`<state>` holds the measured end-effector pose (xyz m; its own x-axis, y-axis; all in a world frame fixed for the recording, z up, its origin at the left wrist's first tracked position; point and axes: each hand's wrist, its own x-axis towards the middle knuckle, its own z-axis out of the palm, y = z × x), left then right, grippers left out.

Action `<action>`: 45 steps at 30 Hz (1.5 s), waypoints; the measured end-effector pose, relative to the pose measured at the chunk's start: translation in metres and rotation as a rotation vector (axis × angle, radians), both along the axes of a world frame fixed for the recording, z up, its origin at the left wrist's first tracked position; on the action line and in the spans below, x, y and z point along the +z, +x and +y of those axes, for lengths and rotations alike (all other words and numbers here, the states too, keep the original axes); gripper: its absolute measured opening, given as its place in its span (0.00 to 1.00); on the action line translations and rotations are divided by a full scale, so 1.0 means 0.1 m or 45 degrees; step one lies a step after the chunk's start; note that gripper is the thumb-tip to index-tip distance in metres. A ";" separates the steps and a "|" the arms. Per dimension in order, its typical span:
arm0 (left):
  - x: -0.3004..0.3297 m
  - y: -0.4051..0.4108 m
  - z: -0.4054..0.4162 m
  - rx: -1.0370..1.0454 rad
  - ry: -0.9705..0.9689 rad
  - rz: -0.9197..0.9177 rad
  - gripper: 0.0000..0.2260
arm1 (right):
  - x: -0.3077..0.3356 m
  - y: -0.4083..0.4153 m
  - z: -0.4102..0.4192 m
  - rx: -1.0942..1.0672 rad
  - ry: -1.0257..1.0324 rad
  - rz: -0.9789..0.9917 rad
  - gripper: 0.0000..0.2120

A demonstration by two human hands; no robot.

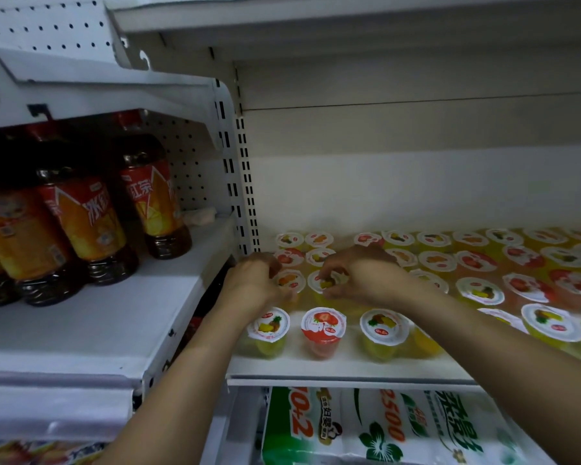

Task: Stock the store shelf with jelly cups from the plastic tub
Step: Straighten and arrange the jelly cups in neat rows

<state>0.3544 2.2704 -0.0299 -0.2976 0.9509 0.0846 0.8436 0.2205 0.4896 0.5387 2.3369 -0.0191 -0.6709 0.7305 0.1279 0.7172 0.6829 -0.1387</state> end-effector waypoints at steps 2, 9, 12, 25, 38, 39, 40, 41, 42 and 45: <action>0.01 0.01 0.01 0.025 0.001 0.000 0.25 | -0.02 -0.03 -0.01 -0.020 0.008 0.022 0.14; 0.00 0.00 0.01 0.042 0.010 -0.024 0.26 | -0.05 -0.04 -0.04 -0.047 0.067 0.035 0.14; 0.00 -0.01 -0.01 0.027 0.032 -0.002 0.25 | -0.06 -0.03 -0.07 -0.059 0.088 0.013 0.15; -0.10 -0.02 -0.71 -0.195 0.219 -0.305 0.12 | 0.00 0.19 -0.61 0.138 0.083 -0.092 0.26; -0.31 0.13 -0.56 -0.165 0.341 -0.123 0.11 | -0.15 0.13 -0.61 -0.074 0.299 -0.125 0.19; -0.32 0.13 -0.54 -0.161 0.355 -0.123 0.11 | -0.15 0.12 -0.61 -0.077 0.296 -0.123 0.19; -0.33 0.14 -0.53 -0.155 0.363 -0.120 0.11 | -0.15 0.12 -0.61 -0.078 0.293 -0.119 0.19; -0.34 0.14 -0.52 -0.150 0.368 -0.114 0.11 | -0.15 0.12 -0.61 -0.078 0.290 -0.116 0.19; -0.35 0.14 -0.51 -0.146 0.374 -0.106 0.11 | -0.14 0.12 -0.61 -0.078 0.286 -0.113 0.19; -0.36 0.14 -0.52 -0.142 0.366 -0.071 0.12 | -0.15 0.12 -0.63 -0.081 0.288 -0.107 0.20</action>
<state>0.3687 2.2188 -0.0656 -0.2044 0.9174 0.3415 0.8247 -0.0265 0.5649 0.5506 2.2743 -0.0341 -0.6399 0.7305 0.2385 0.7621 0.6432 0.0749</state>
